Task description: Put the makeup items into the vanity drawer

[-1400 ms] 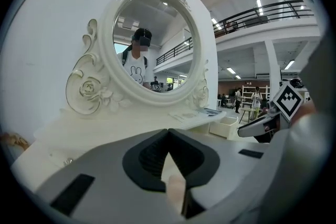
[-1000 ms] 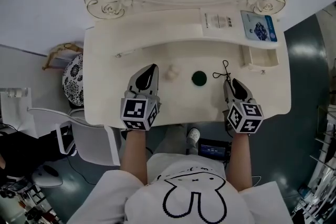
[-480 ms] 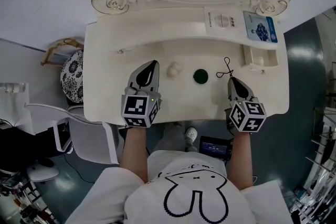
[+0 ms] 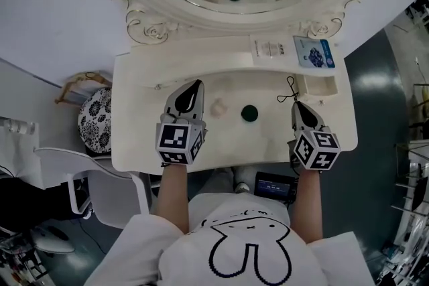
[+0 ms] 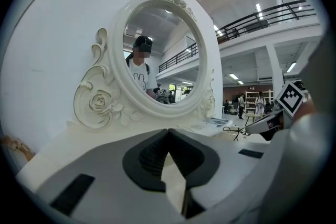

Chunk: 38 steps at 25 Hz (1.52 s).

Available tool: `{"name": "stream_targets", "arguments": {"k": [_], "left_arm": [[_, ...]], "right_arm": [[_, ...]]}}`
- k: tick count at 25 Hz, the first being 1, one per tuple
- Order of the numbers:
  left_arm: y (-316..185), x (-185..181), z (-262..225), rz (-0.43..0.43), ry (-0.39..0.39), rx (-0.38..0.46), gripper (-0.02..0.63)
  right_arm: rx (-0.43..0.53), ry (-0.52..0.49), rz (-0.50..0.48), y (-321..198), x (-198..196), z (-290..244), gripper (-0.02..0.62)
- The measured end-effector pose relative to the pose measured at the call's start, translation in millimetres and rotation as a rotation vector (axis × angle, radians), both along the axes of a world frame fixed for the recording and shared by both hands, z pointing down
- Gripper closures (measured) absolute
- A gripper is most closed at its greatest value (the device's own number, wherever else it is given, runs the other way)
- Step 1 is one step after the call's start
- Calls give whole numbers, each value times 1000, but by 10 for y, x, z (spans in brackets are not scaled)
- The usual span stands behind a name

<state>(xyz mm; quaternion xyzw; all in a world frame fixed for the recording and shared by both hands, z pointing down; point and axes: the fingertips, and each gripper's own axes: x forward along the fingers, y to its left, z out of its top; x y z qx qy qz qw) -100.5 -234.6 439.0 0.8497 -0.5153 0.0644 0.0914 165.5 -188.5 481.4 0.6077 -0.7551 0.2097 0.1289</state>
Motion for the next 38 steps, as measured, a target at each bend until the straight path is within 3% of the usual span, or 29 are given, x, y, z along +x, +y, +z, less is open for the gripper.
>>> {"name": "stream_targets", "arguments": {"k": [10,19,28,34,38], "left_arm": [[-160,244,-187,65,19,42,584],[-205,530,-145,41,21,31,584],[-229,1084,-218,50,18,44,584],[-302,1289,-296,36,18,58,584],[-354,1364,-323,32,7,68,584]], "right_arm": [[16,-1,76,0,200,-158,569],[-15,-35,110,11,634,-100,569],[-96,-44,112,-40,1183,-49,569],[-239,-67,119,-121,1433,47,569],[-279,-87,134,-210,1519,73,569]]}}
